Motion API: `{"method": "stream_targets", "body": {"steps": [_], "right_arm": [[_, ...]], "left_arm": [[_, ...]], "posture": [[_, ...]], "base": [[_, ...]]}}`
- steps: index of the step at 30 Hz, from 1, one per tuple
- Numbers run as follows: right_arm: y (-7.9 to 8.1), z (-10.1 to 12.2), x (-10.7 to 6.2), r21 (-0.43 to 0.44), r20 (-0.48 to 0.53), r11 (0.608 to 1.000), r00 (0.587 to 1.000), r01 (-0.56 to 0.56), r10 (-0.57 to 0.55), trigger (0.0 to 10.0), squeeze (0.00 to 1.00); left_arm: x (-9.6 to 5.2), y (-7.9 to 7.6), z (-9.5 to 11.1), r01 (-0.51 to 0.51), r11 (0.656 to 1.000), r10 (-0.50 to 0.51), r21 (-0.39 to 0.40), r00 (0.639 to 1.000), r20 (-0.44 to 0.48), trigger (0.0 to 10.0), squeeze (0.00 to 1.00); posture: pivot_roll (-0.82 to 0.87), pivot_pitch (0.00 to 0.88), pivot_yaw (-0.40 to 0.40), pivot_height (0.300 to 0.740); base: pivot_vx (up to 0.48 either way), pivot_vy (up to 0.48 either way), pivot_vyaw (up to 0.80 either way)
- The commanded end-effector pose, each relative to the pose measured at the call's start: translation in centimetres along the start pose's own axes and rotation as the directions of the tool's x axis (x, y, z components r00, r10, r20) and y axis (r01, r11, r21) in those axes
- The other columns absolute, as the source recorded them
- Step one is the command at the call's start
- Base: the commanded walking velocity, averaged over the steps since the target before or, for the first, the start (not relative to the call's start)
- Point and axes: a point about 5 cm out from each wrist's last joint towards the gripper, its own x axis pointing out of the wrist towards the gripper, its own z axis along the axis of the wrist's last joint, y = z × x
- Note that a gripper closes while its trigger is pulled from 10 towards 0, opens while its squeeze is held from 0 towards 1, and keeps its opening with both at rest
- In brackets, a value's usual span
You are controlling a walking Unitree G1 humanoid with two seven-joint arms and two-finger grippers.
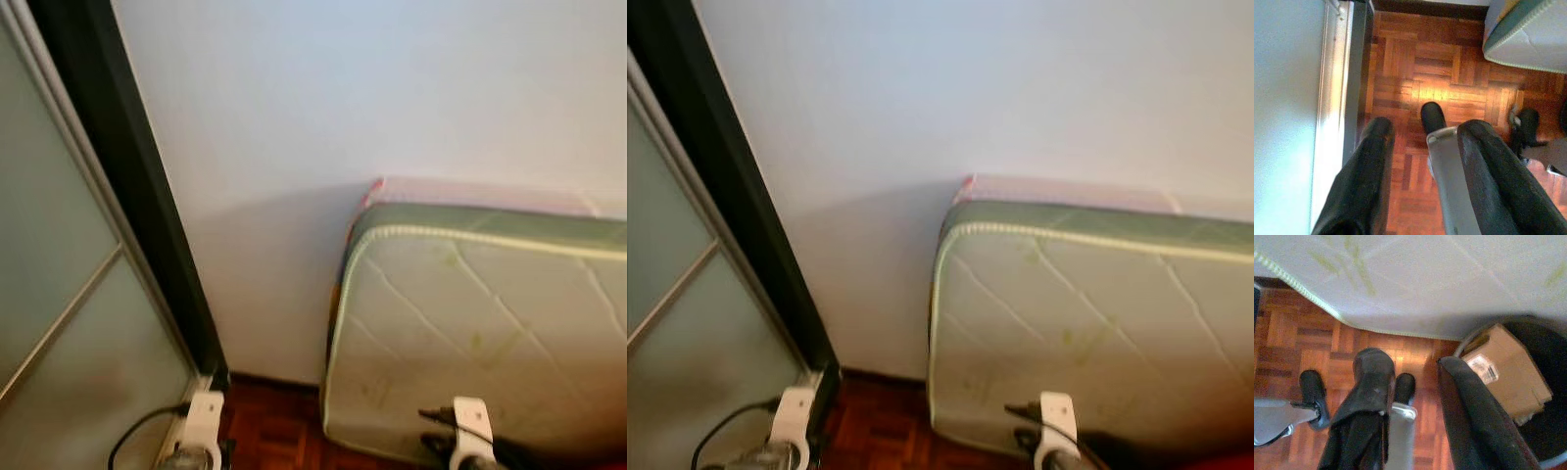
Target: Clean up the room
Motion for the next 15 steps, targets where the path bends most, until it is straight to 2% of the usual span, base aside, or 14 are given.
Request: {"method": "stream_targets", "body": {"steps": [1, 13, 15], "right_arm": [[-0.31, 0.24, -0.02, -0.009, -0.001, 1.0, 1.0, 0.011, -0.011, 10.0, 0.0], [-0.36, 0.39, -0.02, -0.01, 0.006, 1.0, 1.0, 0.013, -0.013, 10.0, 0.0], [-0.37, 0.42, -0.02, -0.008, 0.009, 1.0, 1.0, 0.013, -0.013, 10.0, 0.0]], "left_arm": [[-0.03, -0.22, -0.65, 0.01, 1.0, -0.009, 0.022, 1.0, -0.022, 10.0, 0.0], [-0.02, -0.27, -0.51, 0.013, 1.0, -0.013, 0.024, 1.0, -0.015, 10.0, 0.0], [-0.01, -0.28, -0.51, 0.011, 1.0, -0.011, 0.02, 1.0, -0.014, 10.0, 0.0]], "posture": [[-0.04, 0.0, -0.022, 0.74], [-0.04, 0.0, -0.023, 0.74], [-0.04, 0.0, -0.024, 0.74]], "base": [[-0.307, 0.0, 0.0], [-0.302, 0.0, 0.0], [0.0, 0.0, 0.0]]}}
